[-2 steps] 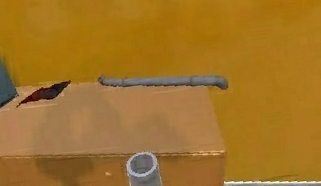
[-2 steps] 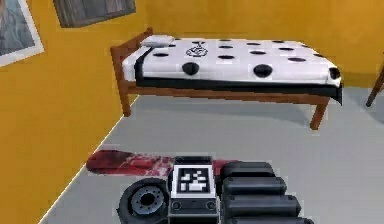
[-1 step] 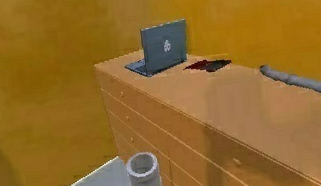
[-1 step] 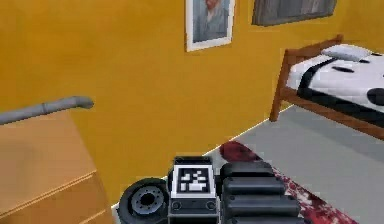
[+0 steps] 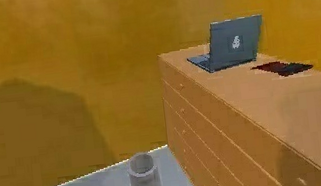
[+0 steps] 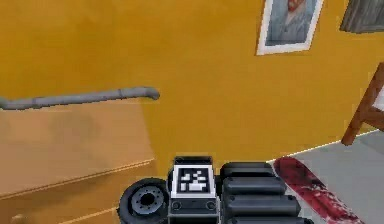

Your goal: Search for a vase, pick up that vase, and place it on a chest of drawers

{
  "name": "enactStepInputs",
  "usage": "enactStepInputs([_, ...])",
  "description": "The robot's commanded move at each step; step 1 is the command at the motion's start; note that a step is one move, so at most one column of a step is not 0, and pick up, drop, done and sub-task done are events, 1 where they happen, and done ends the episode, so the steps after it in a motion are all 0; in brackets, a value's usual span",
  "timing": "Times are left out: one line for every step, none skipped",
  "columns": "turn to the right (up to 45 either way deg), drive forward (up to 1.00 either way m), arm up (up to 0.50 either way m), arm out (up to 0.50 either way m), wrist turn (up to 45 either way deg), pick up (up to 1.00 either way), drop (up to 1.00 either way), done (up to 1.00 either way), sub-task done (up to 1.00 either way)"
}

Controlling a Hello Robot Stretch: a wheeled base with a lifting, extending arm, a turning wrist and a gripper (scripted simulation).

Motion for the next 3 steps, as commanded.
enactStepInputs([45.0,0.0,0.0,0.0,0.0,0.0,0.0,0.0,0.0])
enactStepInputs([45.0,0.0,0.0,0.0,0.0,0.0,0.0,0.0,0.0])
enactStepInputs([12.0,0.0,0.0,0.0,0.0,0.0,0.0,0.0,0.0])
